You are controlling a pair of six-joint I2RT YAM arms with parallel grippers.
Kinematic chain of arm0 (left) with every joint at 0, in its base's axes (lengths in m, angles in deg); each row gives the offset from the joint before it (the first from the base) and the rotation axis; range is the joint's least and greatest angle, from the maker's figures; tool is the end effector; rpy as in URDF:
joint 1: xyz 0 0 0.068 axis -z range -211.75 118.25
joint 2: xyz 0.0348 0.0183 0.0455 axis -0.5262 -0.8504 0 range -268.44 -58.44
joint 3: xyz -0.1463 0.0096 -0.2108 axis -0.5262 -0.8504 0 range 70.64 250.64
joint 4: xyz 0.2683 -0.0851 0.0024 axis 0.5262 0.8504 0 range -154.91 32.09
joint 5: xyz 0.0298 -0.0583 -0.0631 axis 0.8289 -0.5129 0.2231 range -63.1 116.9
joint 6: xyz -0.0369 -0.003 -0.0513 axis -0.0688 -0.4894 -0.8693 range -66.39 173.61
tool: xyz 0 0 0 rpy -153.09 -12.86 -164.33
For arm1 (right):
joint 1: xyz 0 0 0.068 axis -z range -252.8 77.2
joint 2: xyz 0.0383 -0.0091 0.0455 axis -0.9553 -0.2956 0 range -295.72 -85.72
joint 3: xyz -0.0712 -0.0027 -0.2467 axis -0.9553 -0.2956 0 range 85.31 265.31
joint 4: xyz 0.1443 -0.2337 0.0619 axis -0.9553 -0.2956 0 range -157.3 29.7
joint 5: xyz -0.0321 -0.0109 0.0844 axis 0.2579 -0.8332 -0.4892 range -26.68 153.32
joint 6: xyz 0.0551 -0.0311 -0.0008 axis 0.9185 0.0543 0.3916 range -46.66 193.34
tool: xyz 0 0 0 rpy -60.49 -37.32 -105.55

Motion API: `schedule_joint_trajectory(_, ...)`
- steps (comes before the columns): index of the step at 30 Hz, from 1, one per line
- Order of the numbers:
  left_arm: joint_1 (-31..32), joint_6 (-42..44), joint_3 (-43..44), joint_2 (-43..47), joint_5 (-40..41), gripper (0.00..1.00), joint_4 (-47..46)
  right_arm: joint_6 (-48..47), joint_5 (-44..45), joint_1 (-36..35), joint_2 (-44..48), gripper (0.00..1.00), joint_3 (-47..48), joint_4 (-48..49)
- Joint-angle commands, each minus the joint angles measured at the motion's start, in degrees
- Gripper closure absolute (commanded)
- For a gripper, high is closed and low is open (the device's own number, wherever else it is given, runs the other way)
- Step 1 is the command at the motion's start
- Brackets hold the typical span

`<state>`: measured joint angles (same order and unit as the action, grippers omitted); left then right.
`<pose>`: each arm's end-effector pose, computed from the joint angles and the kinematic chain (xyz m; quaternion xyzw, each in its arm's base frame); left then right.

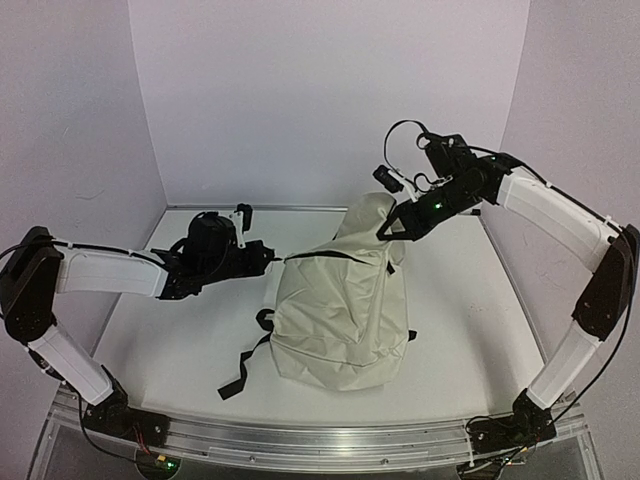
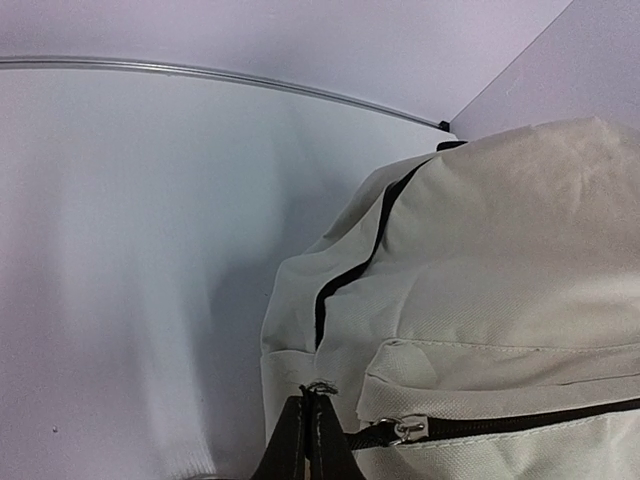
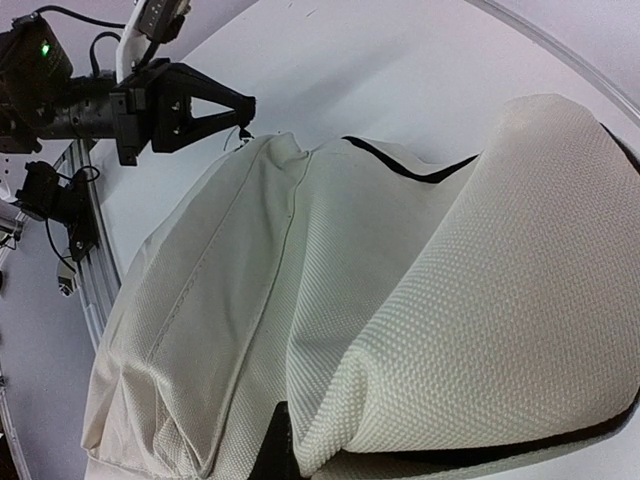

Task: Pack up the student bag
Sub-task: Zip the student bag at the center of the board.

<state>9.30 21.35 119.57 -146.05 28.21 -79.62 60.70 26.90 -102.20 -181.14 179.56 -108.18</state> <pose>0.2775 -0.2402 0.1913 0.0581 0.8365 -0.3175 0.4429 0.3213 0.2141 0.3288 -0.4211 0.7916 0.3380 0.2861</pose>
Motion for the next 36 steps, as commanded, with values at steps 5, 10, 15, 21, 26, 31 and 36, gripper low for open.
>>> schedule_joint_trajectory(5, -2.1, 1.1, -2.1, 6.2, -5.2, 1.0, 1.0, -7.8, 4.2, 1.0, -2.0, 1.0, -1.8, 2.3)
schedule_joint_trajectory(10, -0.4, 1.2, -1.9, 4.7, -7.6, 1.0, -1.0, -9.4, 6.5, 1.0, -7.8, 0.99, 0.2, 2.8)
schedule_joint_trajectory(15, 0.4, 0.1, -2.0, 3.7, -7.9, 1.0, -2.4, -10.2, 9.8, 1.0, -11.6, 0.63, 1.9, 2.5)
schedule_joint_trajectory(21, 0.4, -0.6, -1.3, 0.1, -8.5, 1.0, -3.4, -8.6, 8.5, 1.0, -13.0, 0.23, 4.6, 1.0)
schedule_joint_trajectory(26, 0.4, -1.0, -1.2, -1.5, -9.0, 1.0, -4.8, -6.1, 7.2, 1.0, -14.8, 0.07, 8.7, 0.2)
schedule_joint_trajectory(31, 0.4, -0.6, -0.9, -0.9, -8.8, 1.0, -5.2, -4.8, 15.1, 2.1, -17.7, 0.02, 12.9, -0.7)
schedule_joint_trajectory(36, 0.4, 0.1, -0.6, 0.1, -8.3, 1.0, -4.5, -2.7, 14.6, 3.8, -18.1, 0.02, 17.3, -0.9)
